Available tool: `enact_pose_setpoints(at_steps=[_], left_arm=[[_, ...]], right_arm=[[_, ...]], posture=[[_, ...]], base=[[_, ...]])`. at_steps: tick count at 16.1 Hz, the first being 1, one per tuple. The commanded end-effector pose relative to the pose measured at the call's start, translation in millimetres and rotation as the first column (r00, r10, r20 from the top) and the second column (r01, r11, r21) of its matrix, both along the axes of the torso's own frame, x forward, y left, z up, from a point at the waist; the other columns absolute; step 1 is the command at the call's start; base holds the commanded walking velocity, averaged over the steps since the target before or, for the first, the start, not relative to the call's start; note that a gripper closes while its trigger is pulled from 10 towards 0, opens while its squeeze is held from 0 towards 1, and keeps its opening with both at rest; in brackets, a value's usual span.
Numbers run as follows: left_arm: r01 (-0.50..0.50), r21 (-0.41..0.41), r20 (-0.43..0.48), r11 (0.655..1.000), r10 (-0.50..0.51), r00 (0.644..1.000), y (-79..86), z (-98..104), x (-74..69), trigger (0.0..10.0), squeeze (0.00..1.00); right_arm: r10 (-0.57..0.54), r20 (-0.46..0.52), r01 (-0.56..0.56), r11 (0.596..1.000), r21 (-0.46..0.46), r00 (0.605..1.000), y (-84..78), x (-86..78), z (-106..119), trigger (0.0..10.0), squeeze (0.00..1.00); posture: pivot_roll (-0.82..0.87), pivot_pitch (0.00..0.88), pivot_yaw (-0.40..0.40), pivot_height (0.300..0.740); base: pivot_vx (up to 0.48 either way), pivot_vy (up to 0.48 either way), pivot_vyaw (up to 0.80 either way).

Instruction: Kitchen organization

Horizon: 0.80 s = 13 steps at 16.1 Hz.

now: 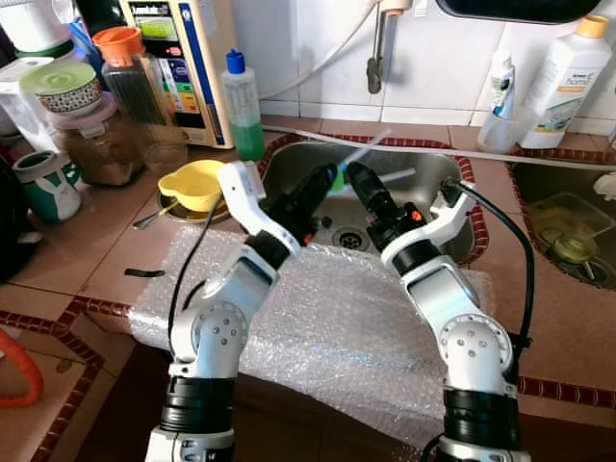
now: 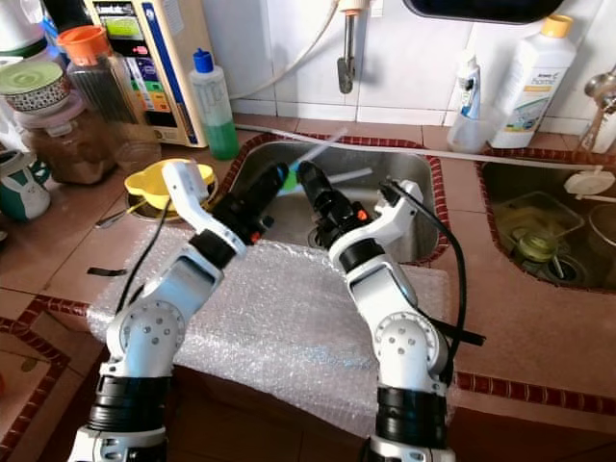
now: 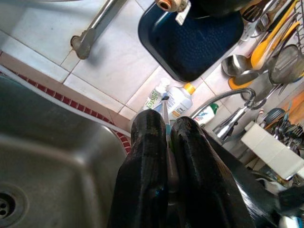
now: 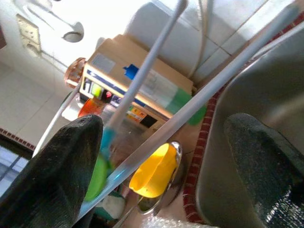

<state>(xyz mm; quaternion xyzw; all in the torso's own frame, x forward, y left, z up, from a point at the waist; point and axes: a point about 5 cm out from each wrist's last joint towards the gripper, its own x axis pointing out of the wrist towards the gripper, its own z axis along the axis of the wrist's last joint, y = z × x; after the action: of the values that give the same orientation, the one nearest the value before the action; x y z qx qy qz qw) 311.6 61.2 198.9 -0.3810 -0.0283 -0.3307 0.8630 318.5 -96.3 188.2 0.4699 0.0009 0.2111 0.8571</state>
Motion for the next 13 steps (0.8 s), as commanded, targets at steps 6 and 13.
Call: enact_pose_setpoints(at_steps=[6, 13], left_arm=[[-0.032, -0.027, 0.007, 0.999, 0.032, 0.999, 10.7, 5.2, -1.2, 0.0, 0.00], [-0.009, -0.062, -0.015, 0.998, 0.008, 1.000, 6.3, 4.9, -1.8, 0.0, 0.00]], right_arm=[[-0.044, 0.047, 0.040, 0.995, 0.090, 0.998, 7.8, 17.7, 23.2, 0.0, 0.00], [-0.053, 0.032, 0.048, 0.989, 0.140, 0.998, 8.9, 20.6, 26.1, 0.0, 0.00]], posture=[[-0.02, 0.040, 0.068, 0.740], [-0.03, 0.045, 0.073, 0.740]], base=[[0.000, 0.000, 0.00], [0.000, 0.000, 0.00]])
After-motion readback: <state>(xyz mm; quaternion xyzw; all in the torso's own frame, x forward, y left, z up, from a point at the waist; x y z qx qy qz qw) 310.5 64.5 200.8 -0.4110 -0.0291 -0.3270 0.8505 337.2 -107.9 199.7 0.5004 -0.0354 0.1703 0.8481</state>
